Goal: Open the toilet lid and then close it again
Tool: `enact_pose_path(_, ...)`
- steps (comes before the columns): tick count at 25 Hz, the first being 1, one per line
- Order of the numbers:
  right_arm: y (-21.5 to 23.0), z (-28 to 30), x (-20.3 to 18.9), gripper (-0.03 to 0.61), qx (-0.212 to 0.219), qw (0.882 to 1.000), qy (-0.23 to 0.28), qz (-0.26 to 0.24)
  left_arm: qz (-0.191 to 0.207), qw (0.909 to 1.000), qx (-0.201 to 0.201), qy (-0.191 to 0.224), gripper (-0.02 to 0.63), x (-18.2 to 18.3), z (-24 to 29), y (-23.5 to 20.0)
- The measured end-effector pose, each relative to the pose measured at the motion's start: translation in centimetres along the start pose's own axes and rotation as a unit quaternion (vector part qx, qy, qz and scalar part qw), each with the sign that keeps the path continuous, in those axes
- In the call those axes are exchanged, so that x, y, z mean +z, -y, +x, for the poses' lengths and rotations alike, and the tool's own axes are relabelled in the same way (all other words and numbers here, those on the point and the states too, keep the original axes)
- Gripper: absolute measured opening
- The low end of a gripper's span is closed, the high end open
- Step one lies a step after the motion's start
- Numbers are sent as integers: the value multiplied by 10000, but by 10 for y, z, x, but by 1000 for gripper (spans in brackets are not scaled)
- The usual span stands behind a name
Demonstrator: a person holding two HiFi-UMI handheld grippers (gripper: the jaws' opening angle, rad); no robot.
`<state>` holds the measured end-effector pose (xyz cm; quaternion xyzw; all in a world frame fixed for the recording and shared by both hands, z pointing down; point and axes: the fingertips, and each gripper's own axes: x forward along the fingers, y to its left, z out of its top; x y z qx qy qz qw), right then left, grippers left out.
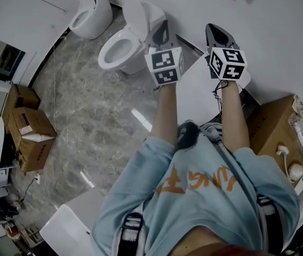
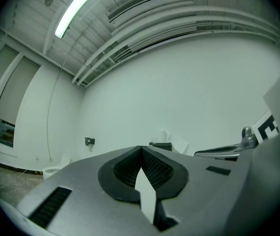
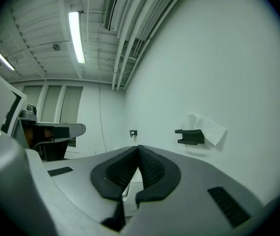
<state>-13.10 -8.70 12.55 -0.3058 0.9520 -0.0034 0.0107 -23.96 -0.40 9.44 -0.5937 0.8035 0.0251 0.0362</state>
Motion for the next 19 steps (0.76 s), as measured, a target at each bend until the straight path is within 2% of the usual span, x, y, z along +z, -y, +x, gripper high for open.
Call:
enact_pose_path(9, 0, 15, 17, 12, 82, 9997, 143, -196, 116, 9999, -22, 119, 26, 10, 13, -7)
enact_pose_path(19, -3, 19, 17, 12, 80, 9994, 181, -295, 156, 9999, -22, 27, 26, -1, 13, -14)
